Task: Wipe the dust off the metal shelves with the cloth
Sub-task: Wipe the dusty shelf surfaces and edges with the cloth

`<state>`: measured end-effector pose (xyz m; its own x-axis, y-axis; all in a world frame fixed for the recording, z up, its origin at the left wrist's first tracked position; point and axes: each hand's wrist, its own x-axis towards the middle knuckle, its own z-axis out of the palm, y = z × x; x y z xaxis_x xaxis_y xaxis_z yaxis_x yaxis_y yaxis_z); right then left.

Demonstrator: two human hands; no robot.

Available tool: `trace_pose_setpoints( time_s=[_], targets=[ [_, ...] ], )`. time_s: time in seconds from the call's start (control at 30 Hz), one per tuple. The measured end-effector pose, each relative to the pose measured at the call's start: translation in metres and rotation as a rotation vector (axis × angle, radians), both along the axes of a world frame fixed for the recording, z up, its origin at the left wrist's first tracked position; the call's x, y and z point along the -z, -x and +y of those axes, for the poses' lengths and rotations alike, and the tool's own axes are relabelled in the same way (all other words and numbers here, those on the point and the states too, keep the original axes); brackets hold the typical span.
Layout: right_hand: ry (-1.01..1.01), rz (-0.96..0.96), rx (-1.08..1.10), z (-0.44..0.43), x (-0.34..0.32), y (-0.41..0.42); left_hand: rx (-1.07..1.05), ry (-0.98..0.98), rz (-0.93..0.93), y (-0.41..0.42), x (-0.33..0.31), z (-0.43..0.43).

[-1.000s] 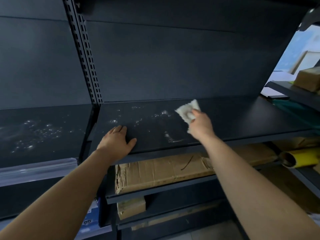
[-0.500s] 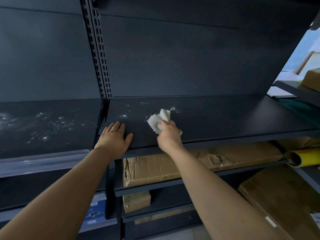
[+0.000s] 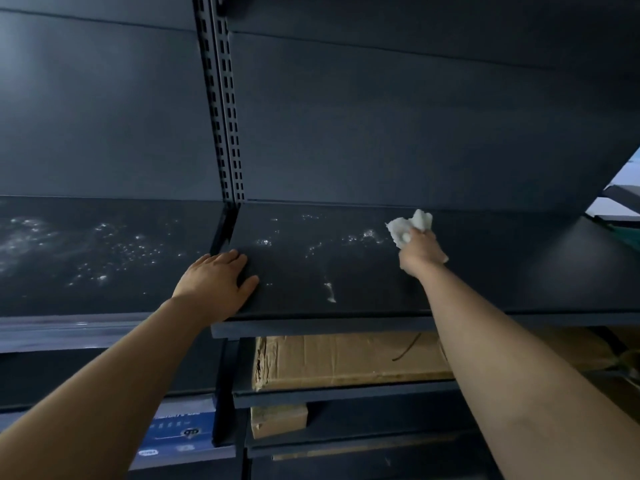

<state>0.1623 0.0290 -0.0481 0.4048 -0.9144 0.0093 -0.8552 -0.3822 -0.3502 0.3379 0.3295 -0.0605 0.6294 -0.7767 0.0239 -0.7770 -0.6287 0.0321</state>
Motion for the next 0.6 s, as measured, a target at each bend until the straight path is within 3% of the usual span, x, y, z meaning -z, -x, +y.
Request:
trace_pose_setpoints(
  time_s=[0.13,0.3,0.5,0.6],
  targets=[
    [-0.037,0.057,-0.165,0.002,-0.003,-0.033,-0.015,0.005,0.064,-0.003,-0.004,0.000],
    [-0.021,-0.007,-0.408,0.037,0.000,-0.051,-0.025,0.036,0.080,0.000,-0.002,0.002],
    [-0.105,-0.287,-0.632,0.091,0.007,-0.051,-0.020,0.048,0.064,0.000,-0.007,0.006],
    [-0.099,-0.471,-0.514,0.075,-0.002,-0.044,-0.066,0.058,-0.013,-0.003,-0.008,0.015]
  ],
)
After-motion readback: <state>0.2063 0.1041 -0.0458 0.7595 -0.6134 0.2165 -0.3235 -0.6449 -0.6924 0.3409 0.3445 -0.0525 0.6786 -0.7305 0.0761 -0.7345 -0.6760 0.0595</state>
